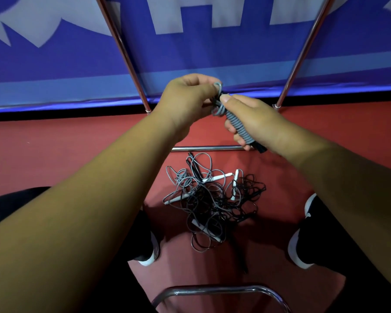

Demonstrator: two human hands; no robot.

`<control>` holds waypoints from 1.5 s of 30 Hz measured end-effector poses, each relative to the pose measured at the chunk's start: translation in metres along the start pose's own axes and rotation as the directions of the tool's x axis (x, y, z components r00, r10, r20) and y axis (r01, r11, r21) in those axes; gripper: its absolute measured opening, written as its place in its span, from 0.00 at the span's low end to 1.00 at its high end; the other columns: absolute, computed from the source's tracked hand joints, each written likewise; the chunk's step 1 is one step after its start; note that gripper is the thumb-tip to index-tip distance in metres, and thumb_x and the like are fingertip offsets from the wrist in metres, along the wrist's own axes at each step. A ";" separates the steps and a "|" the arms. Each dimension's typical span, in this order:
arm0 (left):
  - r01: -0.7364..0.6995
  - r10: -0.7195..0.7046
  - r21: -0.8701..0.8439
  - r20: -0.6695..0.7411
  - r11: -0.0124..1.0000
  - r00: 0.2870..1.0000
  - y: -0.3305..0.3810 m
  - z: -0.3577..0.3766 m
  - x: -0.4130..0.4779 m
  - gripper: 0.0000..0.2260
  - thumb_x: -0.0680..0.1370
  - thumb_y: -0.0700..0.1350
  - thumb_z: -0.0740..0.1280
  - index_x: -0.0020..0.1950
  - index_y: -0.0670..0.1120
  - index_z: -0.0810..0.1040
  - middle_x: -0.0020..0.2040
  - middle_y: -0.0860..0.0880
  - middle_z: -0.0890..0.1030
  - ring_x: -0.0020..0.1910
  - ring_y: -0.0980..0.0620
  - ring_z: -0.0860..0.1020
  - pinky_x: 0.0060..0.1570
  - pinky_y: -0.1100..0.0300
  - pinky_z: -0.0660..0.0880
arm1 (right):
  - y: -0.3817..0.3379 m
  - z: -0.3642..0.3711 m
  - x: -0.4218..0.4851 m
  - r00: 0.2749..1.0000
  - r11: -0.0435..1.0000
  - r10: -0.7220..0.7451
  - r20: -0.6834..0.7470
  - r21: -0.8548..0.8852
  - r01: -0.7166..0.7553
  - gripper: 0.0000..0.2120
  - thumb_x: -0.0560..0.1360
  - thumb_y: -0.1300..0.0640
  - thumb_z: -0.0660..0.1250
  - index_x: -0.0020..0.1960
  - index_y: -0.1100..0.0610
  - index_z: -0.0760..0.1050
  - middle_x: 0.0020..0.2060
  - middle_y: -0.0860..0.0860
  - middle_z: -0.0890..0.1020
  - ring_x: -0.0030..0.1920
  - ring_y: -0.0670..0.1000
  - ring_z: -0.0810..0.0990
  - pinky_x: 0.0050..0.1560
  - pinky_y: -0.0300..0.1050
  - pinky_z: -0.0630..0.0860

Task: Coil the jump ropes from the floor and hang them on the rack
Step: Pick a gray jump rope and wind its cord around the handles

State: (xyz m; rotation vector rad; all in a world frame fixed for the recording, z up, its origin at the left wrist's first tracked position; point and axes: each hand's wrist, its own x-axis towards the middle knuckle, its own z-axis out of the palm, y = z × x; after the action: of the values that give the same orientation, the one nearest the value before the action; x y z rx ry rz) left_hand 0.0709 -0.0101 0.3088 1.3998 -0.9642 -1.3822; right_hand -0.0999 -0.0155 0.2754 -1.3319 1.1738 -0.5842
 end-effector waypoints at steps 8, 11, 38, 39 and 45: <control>-0.341 0.344 0.199 0.018 0.919 0.939 0.012 0.002 -0.003 0.02 0.80 0.35 0.68 0.51 0.38 0.80 0.36 0.45 0.83 0.38 0.48 0.81 0.44 0.54 0.79 | 0.004 -0.003 0.001 1.000 0.991 -0.005 0.021 -0.137 0.008 0.15 0.80 0.39 0.71 0.48 0.50 0.75 0.33 0.55 0.72 0.25 0.52 0.68 0.27 0.43 0.68; -0.373 0.376 0.174 0.018 0.911 0.926 0.017 0.006 -0.008 0.02 0.80 0.34 0.67 0.50 0.38 0.80 0.34 0.46 0.82 0.37 0.45 0.81 0.43 0.49 0.80 | 0.004 -0.005 0.000 0.999 0.995 -0.008 0.039 -0.098 0.012 0.15 0.80 0.39 0.71 0.49 0.50 0.75 0.33 0.56 0.72 0.25 0.53 0.68 0.28 0.44 0.67; -0.086 0.103 0.224 -0.068 0.971 0.992 0.030 -0.004 -0.024 0.02 0.79 0.38 0.71 0.49 0.39 0.80 0.39 0.42 0.82 0.36 0.48 0.84 0.43 0.46 0.86 | -0.044 0.001 -0.007 0.957 0.952 -0.203 -0.208 -0.272 0.143 0.10 0.76 0.46 0.75 0.47 0.53 0.84 0.35 0.52 0.84 0.37 0.48 0.77 0.43 0.53 0.78; -0.087 0.100 0.203 -0.054 0.975 0.993 0.036 -0.007 -0.029 0.02 0.79 0.38 0.72 0.49 0.39 0.80 0.40 0.42 0.82 0.37 0.49 0.83 0.44 0.46 0.86 | -0.049 0.002 -0.011 0.951 0.947 -0.214 -0.224 -0.288 0.145 0.09 0.78 0.48 0.75 0.47 0.53 0.84 0.34 0.48 0.82 0.35 0.46 0.76 0.42 0.49 0.75; -0.179 0.181 0.089 -0.010 0.980 0.983 0.078 -0.026 -0.062 0.04 0.79 0.37 0.72 0.52 0.38 0.80 0.43 0.40 0.83 0.41 0.47 0.84 0.48 0.50 0.85 | -0.105 0.011 -0.037 0.932 0.932 -0.281 -0.229 -0.295 0.209 0.04 0.79 0.54 0.75 0.48 0.54 0.85 0.39 0.51 0.87 0.39 0.48 0.87 0.43 0.46 0.81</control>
State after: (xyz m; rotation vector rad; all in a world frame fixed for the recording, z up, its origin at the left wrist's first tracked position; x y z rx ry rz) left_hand 0.0980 0.0301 0.3997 1.3512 -1.1227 -1.2033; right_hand -0.0744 -0.0013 0.3837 -1.6870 1.3484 -0.8319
